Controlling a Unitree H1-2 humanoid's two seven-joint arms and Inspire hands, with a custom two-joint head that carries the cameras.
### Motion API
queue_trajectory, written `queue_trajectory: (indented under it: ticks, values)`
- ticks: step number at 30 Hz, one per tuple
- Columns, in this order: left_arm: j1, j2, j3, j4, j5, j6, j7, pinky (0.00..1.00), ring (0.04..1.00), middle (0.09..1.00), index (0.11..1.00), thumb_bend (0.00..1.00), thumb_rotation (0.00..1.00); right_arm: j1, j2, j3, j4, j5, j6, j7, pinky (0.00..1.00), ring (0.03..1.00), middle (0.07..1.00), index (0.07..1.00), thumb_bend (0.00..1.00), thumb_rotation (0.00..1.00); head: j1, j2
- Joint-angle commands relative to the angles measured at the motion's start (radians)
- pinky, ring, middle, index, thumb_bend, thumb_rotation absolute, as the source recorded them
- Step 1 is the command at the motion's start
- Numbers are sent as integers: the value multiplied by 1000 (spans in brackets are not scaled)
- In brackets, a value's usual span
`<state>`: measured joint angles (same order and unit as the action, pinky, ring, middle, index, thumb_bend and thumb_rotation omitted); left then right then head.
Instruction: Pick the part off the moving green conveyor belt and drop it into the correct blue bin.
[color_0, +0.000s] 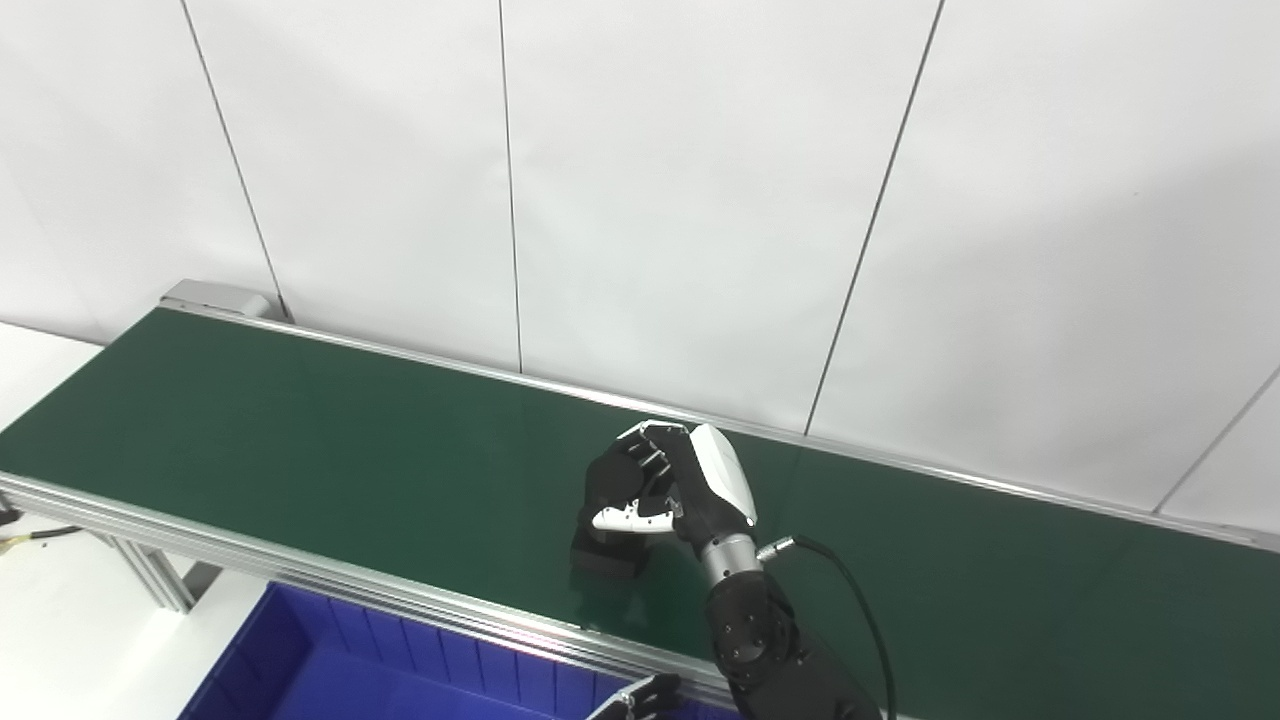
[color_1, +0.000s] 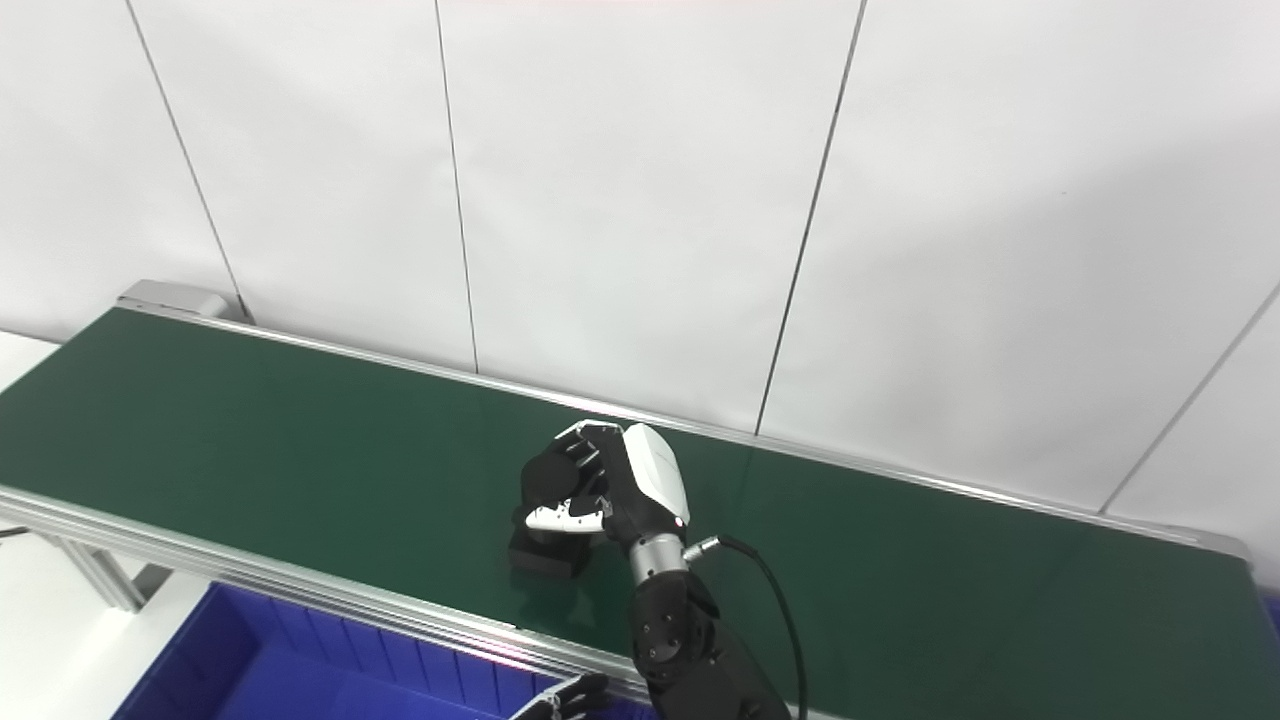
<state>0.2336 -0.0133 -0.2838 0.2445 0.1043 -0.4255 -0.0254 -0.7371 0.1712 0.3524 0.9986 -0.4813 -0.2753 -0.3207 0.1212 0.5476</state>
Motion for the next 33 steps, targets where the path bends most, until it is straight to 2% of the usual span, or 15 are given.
queue_trajectory:
  ticks: [1, 4, 10, 13, 19, 28, 33]
  values:
    - [-4, -8, -1, -27, 8, -43, 8, 728, 796, 836, 861, 724, 507, -32, 11, -13, -45, 14, -65, -35, 374, 457, 522, 493, 500, 0, 0, 0]
    - [-8, -3, 0, -25, 7, -43, 6, 733, 798, 838, 865, 730, 519, -9, 3, -39, -109, 38, -69, -29, 378, 455, 521, 490, 501, 0, -11, -3]
    - [-14, 4, 10, -19, 2, -42, 2, 734, 805, 839, 856, 744, 531, 58, -18, -98, -314, 84, -18, 1, 348, 453, 520, 497, 499, 0, -35, -6]
    - [-18, 8, 14, -16, 0, -42, 0, 727, 807, 845, 857, 744, 539, 90, -29, -120, -422, 89, 33, 18, 342, 450, 522, 498, 499, 0, -56, -6]
    - [-23, 19, 20, -16, -1, -43, -2, 715, 812, 848, 865, 717, 554, 182, -46, -164, -690, 106, 177, 78, 339, 450, 520, 502, 499, 0, -84, -6]
    - [-22, 31, 34, -25, -19, -43, -12, 711, 809, 844, 866, 693, 541, 307, -74, -200, -983, 124, 274, 140, 322, 436, 511, 534, 496, 0, -127, 4]
    - [-11, 44, 44, -48, -26, -43, -22, 711, 813, 851, 873, 677, 552, 383, -81, -194, -1125, 82, 333, 156, 351, 447, 507, 509, 501, 0, -179, 29]
